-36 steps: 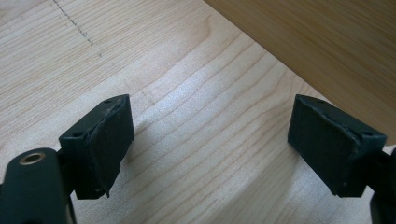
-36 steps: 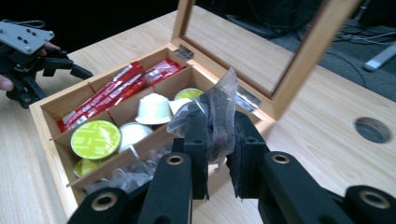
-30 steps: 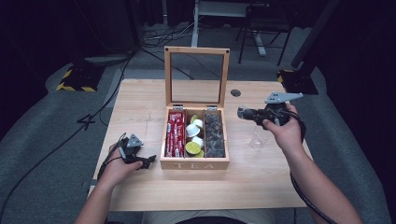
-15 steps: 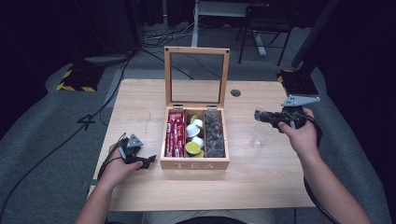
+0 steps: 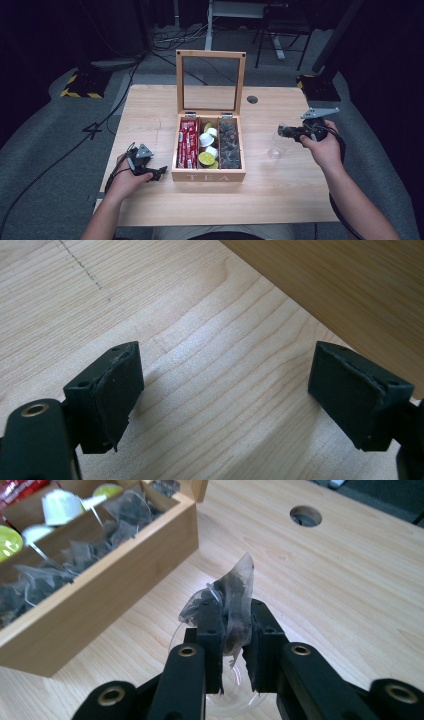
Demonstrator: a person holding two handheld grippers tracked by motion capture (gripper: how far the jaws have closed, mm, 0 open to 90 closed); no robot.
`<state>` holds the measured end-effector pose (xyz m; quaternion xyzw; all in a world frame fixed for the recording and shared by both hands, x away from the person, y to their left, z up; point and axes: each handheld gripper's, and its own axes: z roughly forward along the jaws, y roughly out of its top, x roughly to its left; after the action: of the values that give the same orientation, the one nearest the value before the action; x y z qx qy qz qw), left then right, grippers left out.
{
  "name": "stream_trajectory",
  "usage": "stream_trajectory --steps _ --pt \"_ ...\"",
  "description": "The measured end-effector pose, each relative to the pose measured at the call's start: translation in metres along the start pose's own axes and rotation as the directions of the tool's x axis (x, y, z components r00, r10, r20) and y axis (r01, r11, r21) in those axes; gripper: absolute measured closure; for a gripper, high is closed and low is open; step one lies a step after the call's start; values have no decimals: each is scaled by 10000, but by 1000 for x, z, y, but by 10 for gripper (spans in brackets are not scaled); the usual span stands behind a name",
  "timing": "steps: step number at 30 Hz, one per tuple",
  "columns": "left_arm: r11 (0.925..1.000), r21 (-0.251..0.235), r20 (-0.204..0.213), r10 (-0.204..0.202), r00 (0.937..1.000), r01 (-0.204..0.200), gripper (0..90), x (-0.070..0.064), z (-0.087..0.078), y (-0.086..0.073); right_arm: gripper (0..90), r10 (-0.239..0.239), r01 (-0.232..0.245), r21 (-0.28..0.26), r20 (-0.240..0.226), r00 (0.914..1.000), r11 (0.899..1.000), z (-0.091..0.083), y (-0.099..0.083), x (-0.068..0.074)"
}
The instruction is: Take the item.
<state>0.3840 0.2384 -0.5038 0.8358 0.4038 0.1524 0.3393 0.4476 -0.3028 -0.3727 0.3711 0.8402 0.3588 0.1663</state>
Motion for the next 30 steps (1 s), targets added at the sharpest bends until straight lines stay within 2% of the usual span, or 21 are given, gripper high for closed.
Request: stream_trajectory --steps 8,21,24,25,30 --pt "10000 6 27 -31 10000 31 150 0 0 0 788 -126 122 683 49 9999 9976 5 -4 1" --pt "10000 -4 22 -16 10000 16 150 0 0 0 783 -333 301 1726 157 9993 9845 14 -7 6" --pt "10000 27 38 -30 10000 30 150 0 0 0 676 -362 385 1751 -165 9992 9838 16 -7 6" --pt "10000 3 24 -13 10000 13 150 0 0 0 635 -349 372 1698 -171 9992 9848 16 -7 6" --pt "10000 17 18 4 10000 -4 151 0 0 0 537 -382 379 1421 -6 9993 9891 15 -5 10"
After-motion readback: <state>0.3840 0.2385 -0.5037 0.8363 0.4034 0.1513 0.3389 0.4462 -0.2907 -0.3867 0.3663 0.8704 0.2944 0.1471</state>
